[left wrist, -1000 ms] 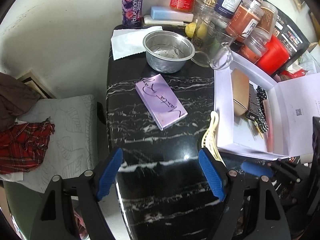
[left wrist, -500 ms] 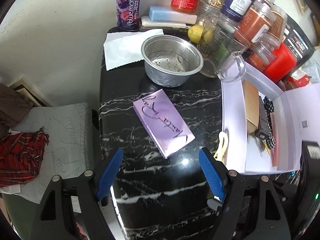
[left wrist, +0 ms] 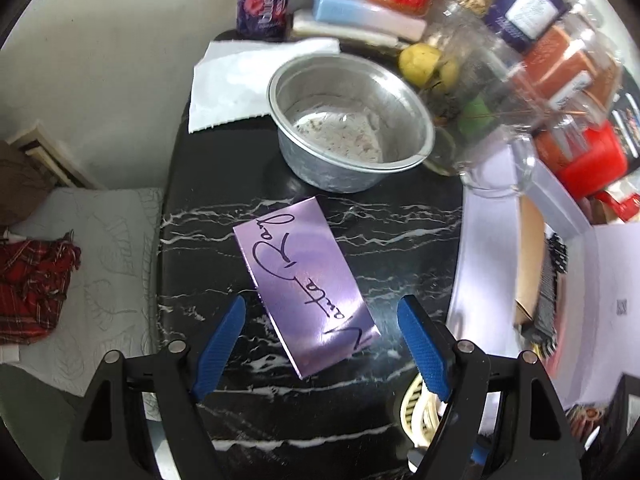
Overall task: Organize rigid objects
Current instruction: 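Grasp the cream claw hair clip with the right tool while the left tool grasps the purple card, then lift the cream hair clip and purple card off the table with both tools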
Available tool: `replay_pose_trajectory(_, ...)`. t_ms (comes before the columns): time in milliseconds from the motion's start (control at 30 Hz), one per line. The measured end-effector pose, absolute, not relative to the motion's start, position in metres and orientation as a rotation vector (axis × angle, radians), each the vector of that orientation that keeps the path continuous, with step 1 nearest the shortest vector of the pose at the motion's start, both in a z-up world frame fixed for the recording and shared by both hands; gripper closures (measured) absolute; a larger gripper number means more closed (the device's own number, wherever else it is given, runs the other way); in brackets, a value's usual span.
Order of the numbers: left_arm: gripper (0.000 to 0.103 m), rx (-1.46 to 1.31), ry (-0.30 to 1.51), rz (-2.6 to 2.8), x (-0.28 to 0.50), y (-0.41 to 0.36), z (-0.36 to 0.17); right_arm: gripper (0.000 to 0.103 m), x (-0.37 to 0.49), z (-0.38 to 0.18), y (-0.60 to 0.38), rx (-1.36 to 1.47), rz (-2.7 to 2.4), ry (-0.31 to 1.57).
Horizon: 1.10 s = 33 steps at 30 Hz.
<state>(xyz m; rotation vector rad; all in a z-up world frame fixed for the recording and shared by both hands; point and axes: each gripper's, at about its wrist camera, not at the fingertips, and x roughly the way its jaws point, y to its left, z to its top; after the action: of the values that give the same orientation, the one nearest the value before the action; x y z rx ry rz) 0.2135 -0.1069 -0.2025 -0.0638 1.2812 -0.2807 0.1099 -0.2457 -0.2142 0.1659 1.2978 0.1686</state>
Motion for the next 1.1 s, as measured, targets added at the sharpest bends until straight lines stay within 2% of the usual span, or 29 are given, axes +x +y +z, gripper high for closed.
replay_pose_trajectory(267, 0.026, 0.018, 1.269, -0.230, 0.216, -0.119, -0.211, 0.076, 0.109, -0.213, -0.252, 0.160, 0.177, 1.291)
replay_pose_trajectory(333, 0.041, 0.046, 1.252, -0.226, 0.214, -0.121, -0.210, 0.076, 0.108, -0.214, -0.253, 0.158, 0.180, 1.291)
replay_pose_trajectory(500, 0.049, 0.035, 1.268, -0.256, 0.204, -0.121, -0.208, 0.076, 0.098, -0.216, -0.253, 0.151, 0.187, 1.294)
replay_pose_trajectory(1100, 0.051, 0.054, 1.340, -0.258, 0.118, -0.069, -0.210, 0.077, 0.048, -0.215, -0.234, 0.040, 0.240, 1.320)
